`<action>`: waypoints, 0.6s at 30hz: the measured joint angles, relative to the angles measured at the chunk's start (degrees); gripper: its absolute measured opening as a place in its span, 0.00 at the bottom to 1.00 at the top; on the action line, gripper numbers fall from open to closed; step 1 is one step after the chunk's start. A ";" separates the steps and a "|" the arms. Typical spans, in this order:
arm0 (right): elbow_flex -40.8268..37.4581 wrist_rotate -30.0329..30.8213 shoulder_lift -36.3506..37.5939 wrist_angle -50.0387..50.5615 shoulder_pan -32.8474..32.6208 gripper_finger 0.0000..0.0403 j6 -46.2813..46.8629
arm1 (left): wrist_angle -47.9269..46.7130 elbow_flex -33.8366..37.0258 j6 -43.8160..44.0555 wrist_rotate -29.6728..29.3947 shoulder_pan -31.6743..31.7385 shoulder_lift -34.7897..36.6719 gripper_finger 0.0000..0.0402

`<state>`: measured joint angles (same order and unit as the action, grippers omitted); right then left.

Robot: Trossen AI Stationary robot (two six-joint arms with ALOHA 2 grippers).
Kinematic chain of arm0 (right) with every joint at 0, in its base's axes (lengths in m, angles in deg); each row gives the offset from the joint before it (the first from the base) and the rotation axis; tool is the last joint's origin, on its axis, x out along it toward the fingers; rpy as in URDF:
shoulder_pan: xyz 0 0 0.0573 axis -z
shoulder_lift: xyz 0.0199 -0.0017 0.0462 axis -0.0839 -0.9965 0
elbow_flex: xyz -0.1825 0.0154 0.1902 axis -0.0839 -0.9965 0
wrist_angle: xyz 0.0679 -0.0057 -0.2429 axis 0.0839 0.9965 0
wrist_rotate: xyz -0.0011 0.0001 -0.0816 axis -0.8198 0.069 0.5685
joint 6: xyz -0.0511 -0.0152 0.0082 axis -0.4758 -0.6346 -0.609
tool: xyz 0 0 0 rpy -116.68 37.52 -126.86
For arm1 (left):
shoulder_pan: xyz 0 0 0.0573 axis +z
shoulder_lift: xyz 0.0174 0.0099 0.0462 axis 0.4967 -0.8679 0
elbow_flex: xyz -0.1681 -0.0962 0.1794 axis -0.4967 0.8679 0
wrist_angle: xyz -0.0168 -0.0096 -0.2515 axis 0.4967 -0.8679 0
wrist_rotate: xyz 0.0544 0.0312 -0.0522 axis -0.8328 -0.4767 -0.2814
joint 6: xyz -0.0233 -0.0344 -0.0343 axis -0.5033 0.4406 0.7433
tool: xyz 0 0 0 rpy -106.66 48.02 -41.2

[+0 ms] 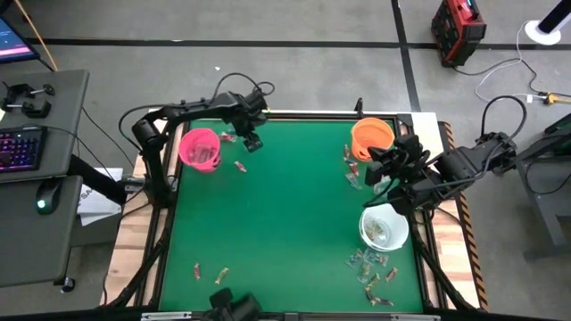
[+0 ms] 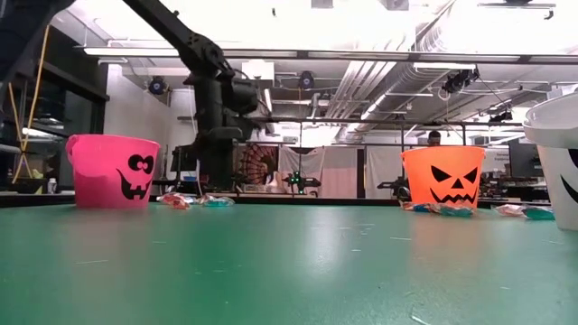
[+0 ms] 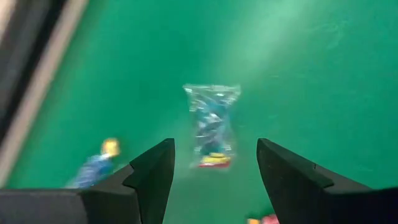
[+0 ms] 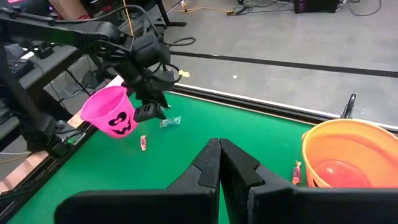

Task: Sort candy by brand, put in halloween buckets
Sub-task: Put the blue gummy into the white bucket

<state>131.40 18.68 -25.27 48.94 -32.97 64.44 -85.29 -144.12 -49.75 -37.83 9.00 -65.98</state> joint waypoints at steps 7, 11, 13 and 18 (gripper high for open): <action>0.00 -0.85 0.00 -0.01 2.05 0.00 -0.02 | -1.89 0.01 -0.93 1.11 0.18 -2.83 0.54; 0.00 -1.20 0.00 -0.02 2.84 0.00 -0.02 | -1.97 0.01 -1.02 -3.22 -0.24 -4.75 0.54; 0.00 -1.30 0.00 -0.02 3.04 0.00 -0.02 | -1.88 0.01 -1.04 -4.08 -0.30 -5.61 0.54; 0.00 -2.10 0.00 -0.19 3.06 0.00 -0.04 | -1.59 0.01 -1.61 -3.60 -0.82 -6.82 0.53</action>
<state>131.40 16.58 -25.27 48.75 -29.92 64.40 -86.88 -144.11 -51.36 -41.43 8.18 -72.80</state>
